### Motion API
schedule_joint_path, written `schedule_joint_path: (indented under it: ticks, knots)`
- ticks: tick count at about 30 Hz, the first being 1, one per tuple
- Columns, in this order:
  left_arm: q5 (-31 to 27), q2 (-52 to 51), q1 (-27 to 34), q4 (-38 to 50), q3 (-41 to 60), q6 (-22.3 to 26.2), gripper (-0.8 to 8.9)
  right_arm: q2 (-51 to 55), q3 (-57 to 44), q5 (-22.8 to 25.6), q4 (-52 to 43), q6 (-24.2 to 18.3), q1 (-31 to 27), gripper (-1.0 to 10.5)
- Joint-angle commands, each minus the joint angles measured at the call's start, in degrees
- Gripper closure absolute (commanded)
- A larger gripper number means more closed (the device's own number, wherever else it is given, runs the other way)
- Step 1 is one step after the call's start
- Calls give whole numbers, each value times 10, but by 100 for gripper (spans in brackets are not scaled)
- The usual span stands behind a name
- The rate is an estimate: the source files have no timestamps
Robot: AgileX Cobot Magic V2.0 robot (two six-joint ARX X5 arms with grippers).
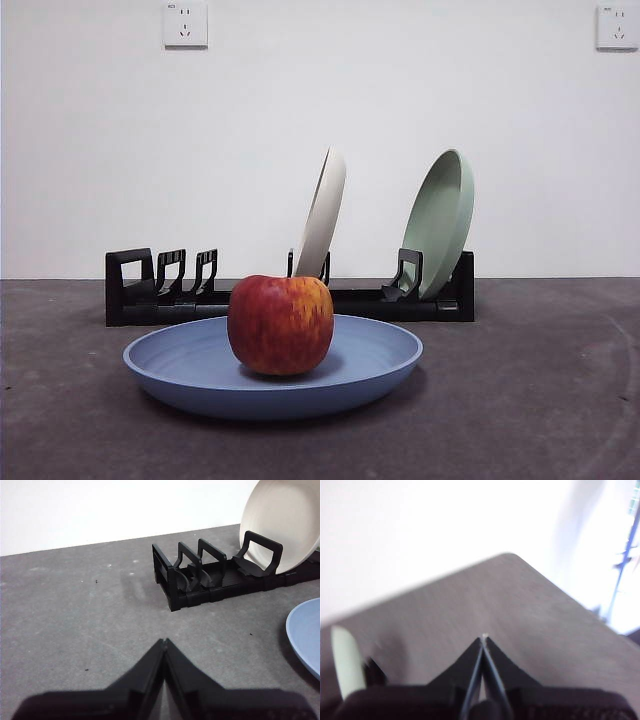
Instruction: Take the blue plate from the plate rack,put the plate on the table,take the apple from the table,put the apple in the plate
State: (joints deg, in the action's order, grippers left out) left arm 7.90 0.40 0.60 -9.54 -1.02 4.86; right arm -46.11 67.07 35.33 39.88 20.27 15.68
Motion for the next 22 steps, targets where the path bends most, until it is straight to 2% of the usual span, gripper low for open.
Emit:
schedule_joint_path:
  ticks: [1, 5, 9, 15, 19, 22]
  knots:
    - [0, 0, 1, 4, 6, -4, 817, 76, -185, -47, -160, -32, -48, 944]
    - [0, 0, 1, 4, 6, -4, 817, 184, -386, -60, -268, -41, -92, 944]
    - [0, 0, 1, 4, 6, -4, 817, 287, -523, -61, -301, -35, -117, 944]
    - [0, 0, 1, 4, 6, -4, 817, 376, -595, -90, -306, -57, -135, 944]
    - [0, 1, 1, 4, 6, -4, 817, 391, -609, -90, -314, -62, -135, 945]
    - [0, 1, 1, 4, 6, -4, 817, 399, -620, -102, -312, -88, -136, 945]
